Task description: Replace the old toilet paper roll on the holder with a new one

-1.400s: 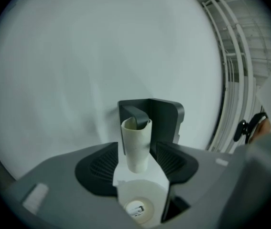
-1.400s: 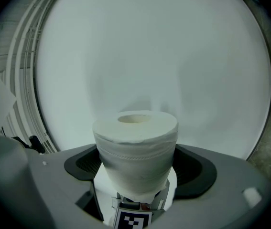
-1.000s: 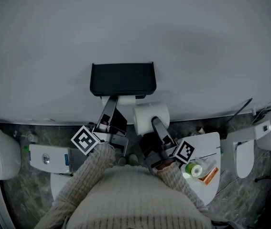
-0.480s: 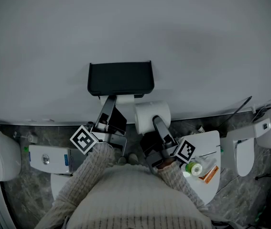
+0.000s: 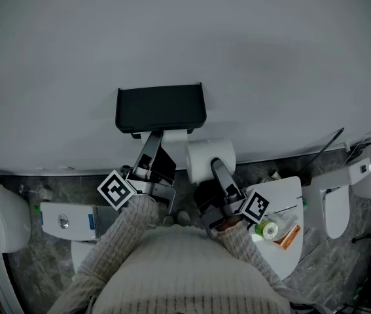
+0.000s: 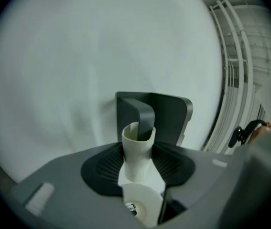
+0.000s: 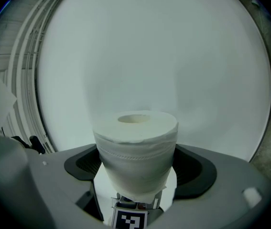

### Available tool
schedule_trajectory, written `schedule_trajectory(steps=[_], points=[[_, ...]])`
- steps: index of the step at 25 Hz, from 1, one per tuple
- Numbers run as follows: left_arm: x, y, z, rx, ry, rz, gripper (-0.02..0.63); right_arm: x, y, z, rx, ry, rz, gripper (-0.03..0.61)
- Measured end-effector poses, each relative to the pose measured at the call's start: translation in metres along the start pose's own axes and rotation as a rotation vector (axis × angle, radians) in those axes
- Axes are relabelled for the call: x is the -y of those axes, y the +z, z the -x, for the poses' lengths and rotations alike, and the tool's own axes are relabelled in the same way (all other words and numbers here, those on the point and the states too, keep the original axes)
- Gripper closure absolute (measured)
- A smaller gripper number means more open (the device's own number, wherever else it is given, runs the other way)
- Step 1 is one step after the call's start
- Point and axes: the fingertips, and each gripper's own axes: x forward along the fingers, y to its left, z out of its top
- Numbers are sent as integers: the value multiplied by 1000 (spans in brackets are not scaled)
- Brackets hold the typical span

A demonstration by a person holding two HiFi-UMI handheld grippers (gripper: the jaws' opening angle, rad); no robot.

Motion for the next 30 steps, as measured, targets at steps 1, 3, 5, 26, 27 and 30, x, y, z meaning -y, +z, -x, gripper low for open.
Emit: schedule_trajectory(steps=[1, 3, 5, 26, 27, 30], points=[[0, -2, -2, -6, -2, 2, 439, 0, 2, 1, 6, 0, 1, 121], [0, -8, -7, -22, -5, 6, 439, -1, 8, 4, 21, 0, 0, 121], [-1, -14, -12, -38, -7, 10, 439, -2, 15, 7, 36, 0, 2, 121], [-3, -84, -48, -218, -38, 83, 439, -11, 53, 59, 200, -11, 31, 121], [-3, -87, -49, -223, -38, 87, 439, -12, 55, 62, 208, -12, 32, 121], [-2, -95, -53, -235, -38, 92, 439, -15, 60, 72, 230, -14, 33, 121]])
